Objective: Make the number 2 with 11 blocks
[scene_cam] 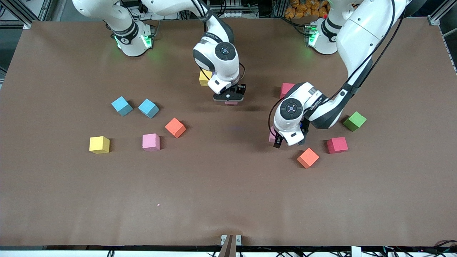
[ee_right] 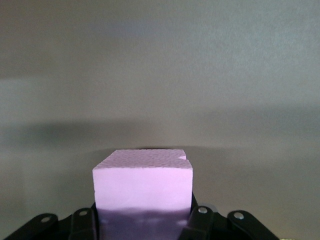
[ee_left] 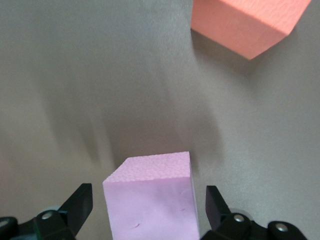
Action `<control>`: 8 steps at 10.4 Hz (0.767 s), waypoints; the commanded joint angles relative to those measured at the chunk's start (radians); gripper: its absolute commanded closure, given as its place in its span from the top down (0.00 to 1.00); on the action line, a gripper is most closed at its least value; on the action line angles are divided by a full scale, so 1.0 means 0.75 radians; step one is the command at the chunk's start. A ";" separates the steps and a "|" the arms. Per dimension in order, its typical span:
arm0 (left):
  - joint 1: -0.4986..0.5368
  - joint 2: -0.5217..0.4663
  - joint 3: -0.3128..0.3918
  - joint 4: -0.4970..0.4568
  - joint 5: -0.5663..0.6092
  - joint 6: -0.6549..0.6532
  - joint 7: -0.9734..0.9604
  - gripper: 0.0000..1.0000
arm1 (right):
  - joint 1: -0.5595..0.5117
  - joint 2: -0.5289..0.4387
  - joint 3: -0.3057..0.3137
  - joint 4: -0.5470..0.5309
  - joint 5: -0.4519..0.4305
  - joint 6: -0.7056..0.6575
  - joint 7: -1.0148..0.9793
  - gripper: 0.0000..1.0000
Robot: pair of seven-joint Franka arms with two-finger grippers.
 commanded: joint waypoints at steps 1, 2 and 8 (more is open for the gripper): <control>-0.005 -0.027 0.000 0.017 0.020 -0.063 -0.016 1.00 | 0.010 -0.075 0.001 -0.089 -0.014 0.016 0.026 0.54; -0.009 -0.017 0.000 0.017 0.008 -0.063 -0.024 1.00 | 0.038 -0.091 -0.001 -0.111 -0.014 0.032 0.026 0.54; -0.009 0.077 0.000 0.049 0.012 0.029 -0.216 1.00 | 0.076 -0.120 -0.013 -0.226 -0.016 0.165 0.028 0.52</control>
